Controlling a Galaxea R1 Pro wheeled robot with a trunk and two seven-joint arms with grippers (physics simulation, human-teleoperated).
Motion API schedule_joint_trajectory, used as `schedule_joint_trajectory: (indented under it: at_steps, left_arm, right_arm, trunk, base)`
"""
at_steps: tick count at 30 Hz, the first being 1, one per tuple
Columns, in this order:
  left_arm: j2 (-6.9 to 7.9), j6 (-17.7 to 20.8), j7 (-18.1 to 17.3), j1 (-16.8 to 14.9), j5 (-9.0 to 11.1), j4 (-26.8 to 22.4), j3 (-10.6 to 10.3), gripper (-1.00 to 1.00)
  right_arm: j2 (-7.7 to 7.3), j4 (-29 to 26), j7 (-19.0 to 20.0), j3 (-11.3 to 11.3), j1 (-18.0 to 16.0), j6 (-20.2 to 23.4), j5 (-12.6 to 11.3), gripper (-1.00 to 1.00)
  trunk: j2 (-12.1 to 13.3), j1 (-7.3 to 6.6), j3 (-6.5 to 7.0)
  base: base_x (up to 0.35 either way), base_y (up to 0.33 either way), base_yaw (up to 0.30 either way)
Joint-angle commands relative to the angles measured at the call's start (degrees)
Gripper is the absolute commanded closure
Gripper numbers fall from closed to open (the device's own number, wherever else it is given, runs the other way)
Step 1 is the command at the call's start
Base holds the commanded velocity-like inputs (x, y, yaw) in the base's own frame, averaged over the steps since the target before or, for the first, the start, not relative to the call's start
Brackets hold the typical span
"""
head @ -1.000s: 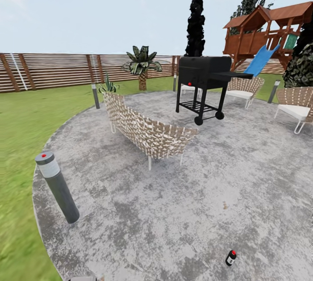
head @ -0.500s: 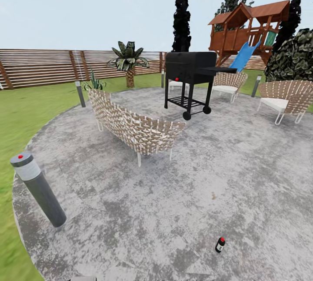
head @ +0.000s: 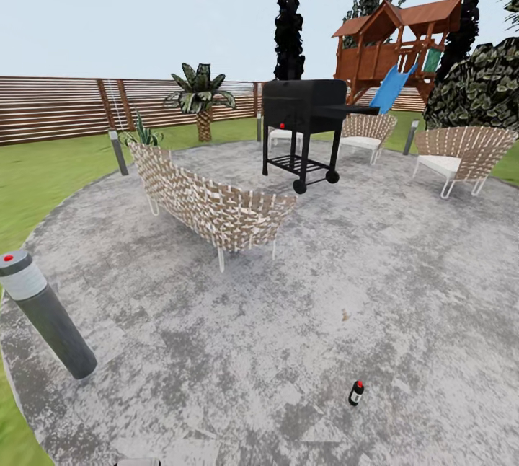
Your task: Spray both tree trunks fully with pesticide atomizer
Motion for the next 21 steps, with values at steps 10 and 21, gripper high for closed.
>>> schedule_joint_trajectory:
  at_steps: [10, 21]
  left_arm:
    - [-0.01, -0.2, 0.1, 0.0, 0.0, 0.0, 0.1, -1.00]
    - [-0.01, -0.2, 0.1, 0.0, 0.0, 0.0, 0.1, -1.00]
  right_arm:
    - [-0.08, 0.2, 0.0, 0.0, 0.0, -0.2, 0.1, -1.00]
    - [0.01, -0.1, -0.1, 0.0, 0.0, -0.2, 0.0, -1.00]
  trunk:
    - [-4.0, 2.19, -1.85]
    - [-8.5, 4.61, -3.83]
  base:
    - [0.000, 0.000, 0.000]
    - [0.000, 0.000, 0.000]
